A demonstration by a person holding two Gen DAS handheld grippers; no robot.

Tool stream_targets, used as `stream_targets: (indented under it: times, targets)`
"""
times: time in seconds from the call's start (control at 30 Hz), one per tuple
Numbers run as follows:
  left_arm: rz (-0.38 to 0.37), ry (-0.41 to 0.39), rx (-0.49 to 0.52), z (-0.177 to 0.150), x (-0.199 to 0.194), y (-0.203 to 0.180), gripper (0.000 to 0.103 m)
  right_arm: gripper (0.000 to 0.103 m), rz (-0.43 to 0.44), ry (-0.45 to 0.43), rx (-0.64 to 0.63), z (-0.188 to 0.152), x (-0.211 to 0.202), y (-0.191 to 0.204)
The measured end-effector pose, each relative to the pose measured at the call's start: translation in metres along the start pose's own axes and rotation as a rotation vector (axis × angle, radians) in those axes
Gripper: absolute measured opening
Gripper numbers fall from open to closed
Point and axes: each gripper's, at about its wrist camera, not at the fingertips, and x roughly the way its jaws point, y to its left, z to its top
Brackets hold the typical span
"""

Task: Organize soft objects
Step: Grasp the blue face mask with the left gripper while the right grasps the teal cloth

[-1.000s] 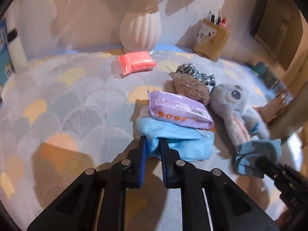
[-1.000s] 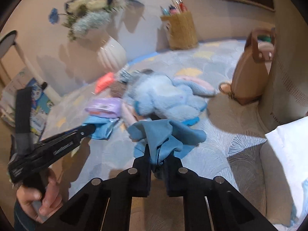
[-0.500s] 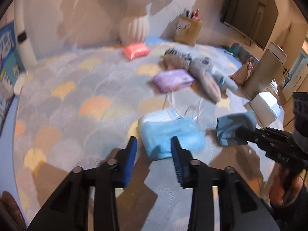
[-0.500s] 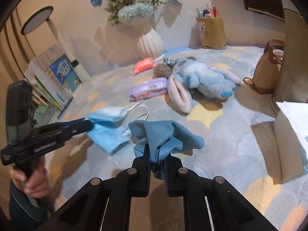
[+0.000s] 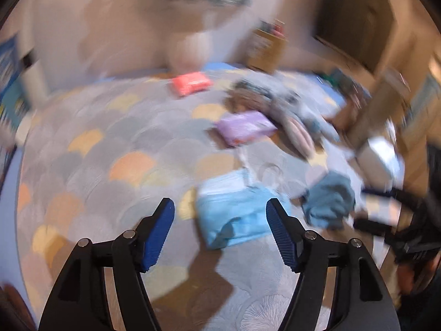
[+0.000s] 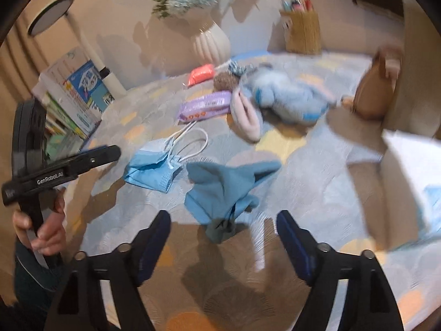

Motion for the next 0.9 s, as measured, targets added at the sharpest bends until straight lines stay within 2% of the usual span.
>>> stream_targets:
  times: [0.07,0.1,0.2,0.3,0.37,0.4,0.43,0.5,0.57,0.7,0.73,0.8,0.87,0.9]
  targets:
    - [0.002,0.048,0.103,-0.005,0.006,-0.015,0.067,0.085,-0.036,-0.007,-0.065,0.006,-0.003,0.005]
    - [0.007,0.062,0.146,-0.009,0.007,-0.022,0.067,0.091,-0.051,-0.001,-0.111,0.011,-0.001,0.010]
    - [0.078,0.063,0.254,-0.019,0.007,-0.037,0.068,0.094,-0.065,0.011,-0.224,0.026,0.010,0.020]
    - [0.128,0.088,0.312,-0.019,0.015,-0.042,0.068,0.094,-0.036,0.047,-0.227,0.033,0.031,0.018]
    - [0.132,0.100,0.365,-0.019,0.021,-0.045,0.068,0.093,-0.022,0.065,-0.222,0.031,0.042,0.019]
    - [0.126,0.104,0.387,-0.019,0.024,-0.047,0.068,0.090,-0.019,0.068,-0.227,0.028,0.046,0.020]
    - [0.124,0.102,0.409,-0.018,0.028,-0.049,0.068,0.079,-0.017,0.065,-0.235,0.025,0.049,0.021]
    - [0.113,0.109,0.420,-0.015,0.035,-0.048,0.068,0.065,-0.034,0.075,-0.249,0.019,0.058,0.021]
    - [0.097,0.097,0.414,-0.008,0.039,-0.048,0.068,0.061,-0.049,0.044,-0.266,0.016,0.056,0.022]
    - [0.117,0.063,0.383,0.004,0.050,-0.043,0.068,0.049,-0.047,0.019,-0.234,0.014,0.053,0.015]
    - [0.122,0.053,0.371,0.005,0.052,-0.041,0.063,0.045,-0.042,0.011,-0.220,0.014,0.052,0.012]
    - [0.121,0.021,0.336,0.007,0.052,-0.036,0.046,0.037,-0.039,-0.003,-0.188,0.014,0.050,0.007]
    - [0.159,0.001,0.309,0.009,0.053,-0.031,0.018,0.030,-0.038,-0.015,-0.154,0.015,0.048,0.002]
    - [0.161,-0.015,0.291,0.011,0.051,-0.029,0.013,0.025,-0.039,-0.025,-0.140,0.015,0.046,-0.001]
